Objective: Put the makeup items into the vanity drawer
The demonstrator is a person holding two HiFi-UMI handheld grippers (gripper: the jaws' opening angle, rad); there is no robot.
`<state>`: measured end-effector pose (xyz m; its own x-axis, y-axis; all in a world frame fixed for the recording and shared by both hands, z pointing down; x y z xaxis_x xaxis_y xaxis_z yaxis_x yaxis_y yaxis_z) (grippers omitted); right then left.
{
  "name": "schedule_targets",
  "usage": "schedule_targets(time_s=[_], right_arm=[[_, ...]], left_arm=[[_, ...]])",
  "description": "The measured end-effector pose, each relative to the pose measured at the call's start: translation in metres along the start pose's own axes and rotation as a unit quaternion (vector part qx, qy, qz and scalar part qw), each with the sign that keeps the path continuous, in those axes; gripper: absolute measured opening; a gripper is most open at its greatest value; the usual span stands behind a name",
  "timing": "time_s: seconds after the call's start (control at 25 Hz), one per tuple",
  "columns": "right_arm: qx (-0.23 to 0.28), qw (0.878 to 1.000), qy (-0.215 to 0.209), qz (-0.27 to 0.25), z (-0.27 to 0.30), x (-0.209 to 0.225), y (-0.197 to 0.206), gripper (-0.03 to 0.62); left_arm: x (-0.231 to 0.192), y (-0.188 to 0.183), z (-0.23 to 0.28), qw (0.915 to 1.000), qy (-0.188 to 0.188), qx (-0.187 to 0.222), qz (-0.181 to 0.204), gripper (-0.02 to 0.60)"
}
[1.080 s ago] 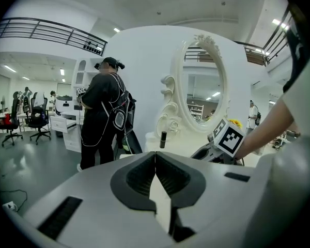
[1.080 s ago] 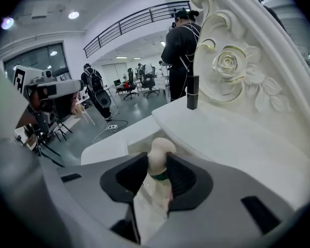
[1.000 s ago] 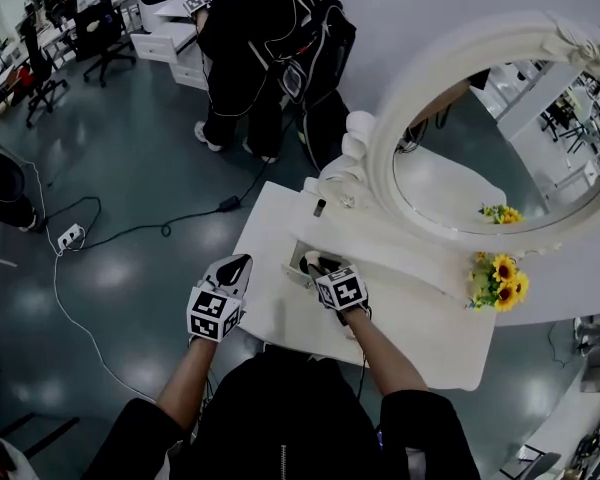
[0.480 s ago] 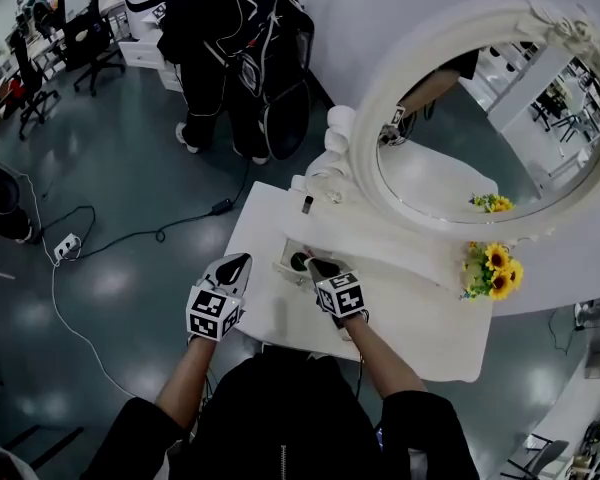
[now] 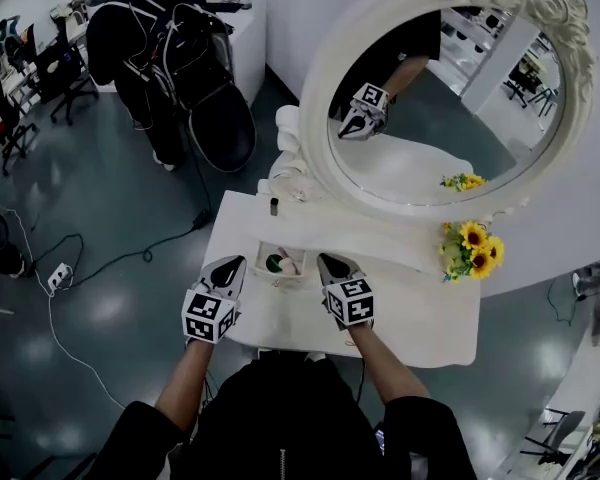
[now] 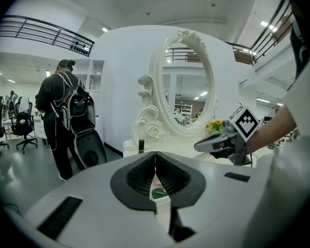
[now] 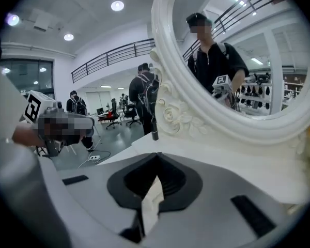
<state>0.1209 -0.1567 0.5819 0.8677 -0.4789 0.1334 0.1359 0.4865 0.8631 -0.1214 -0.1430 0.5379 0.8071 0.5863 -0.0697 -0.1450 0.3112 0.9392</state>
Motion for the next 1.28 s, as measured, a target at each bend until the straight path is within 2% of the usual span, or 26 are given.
schedule_targets(time_s=[0.28,0.72,1.28], right_arm=[[0.069,0.996,0.055,-0.002,-0.054,0.037,-0.018,0.003],[0.106,0.989,0.102,-0.004,-0.121,0.080,-0.025,0.003],[0.108,0.988,0.109,-0.002,-0.139,0.091,-0.018,0.002]], left_arm=[[0.029,-0.019,0.022,0.9998,0.018,0.009,0.009,0.020],[0.073,-0.042,0.042,0.9989,0.034,0.027,0.020,0.020],[0.087,-0.038,0.048,0.9989,0.038,0.016,0.024,0.020]])
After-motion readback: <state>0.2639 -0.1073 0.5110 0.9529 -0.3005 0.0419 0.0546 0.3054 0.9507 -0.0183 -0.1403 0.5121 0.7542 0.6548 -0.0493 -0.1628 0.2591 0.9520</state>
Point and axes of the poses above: the fingertips, and each gripper's own axes: z forward along the fingers, x to its right, y out of its underside, the point moved 6 cm from there along -z, backward along the fingers, and after that the axes turned 1 degree about -y, right-handed, at the moved point
